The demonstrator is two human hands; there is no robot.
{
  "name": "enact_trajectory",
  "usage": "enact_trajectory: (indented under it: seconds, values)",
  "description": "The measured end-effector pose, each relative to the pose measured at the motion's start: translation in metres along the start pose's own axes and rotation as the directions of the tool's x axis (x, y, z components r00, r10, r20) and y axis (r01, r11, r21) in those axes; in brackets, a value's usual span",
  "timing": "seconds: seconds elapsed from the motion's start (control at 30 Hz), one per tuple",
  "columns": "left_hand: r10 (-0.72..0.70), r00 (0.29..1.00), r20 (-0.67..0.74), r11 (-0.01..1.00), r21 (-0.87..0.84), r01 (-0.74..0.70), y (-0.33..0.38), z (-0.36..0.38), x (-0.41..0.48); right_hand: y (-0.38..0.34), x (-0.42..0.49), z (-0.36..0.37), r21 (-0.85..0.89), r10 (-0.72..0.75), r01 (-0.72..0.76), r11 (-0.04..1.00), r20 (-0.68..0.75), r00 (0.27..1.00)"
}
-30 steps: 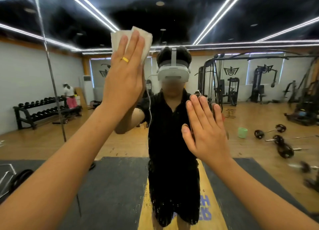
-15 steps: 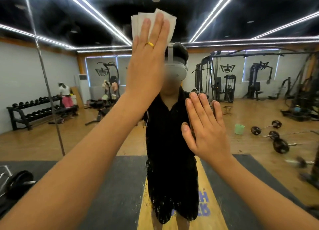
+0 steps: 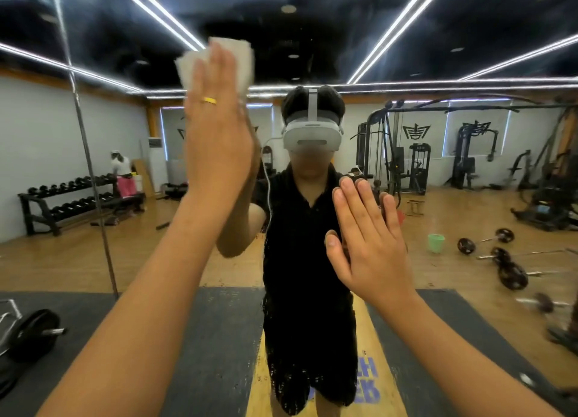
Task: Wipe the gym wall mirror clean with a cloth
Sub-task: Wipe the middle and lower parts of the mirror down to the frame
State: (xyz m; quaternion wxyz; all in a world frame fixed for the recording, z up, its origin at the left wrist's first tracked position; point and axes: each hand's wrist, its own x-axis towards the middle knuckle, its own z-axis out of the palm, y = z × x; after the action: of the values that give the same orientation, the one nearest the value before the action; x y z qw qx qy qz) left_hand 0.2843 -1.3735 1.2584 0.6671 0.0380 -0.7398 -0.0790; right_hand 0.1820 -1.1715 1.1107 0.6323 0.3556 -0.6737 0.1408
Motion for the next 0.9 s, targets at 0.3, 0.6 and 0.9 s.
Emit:
enact_trajectory:
  seconds: [0.3, 0.6, 0.9]
  values:
    - [0.265, 0.958, 0.113, 0.964, -0.016, -0.265, -0.002, 0.022, -0.108, 0.000, 0.002, 0.004, -0.001, -0.009, 0.009, 1.000, -0.026, 1.000]
    - [0.239, 0.955, 0.177, 0.971, -0.056, -0.233, 0.027, 0.030, -0.083, 0.000, 0.002, 0.002, 0.005, 0.008, -0.008, 1.000, -0.016, 1.000]
    - [0.334, 0.888, 0.316, 0.904, -0.373, -0.208, 0.015, 0.012, -0.093, -0.008, 0.010, -0.014, 0.189, 0.072, -0.071, 0.979, 0.002, 0.997]
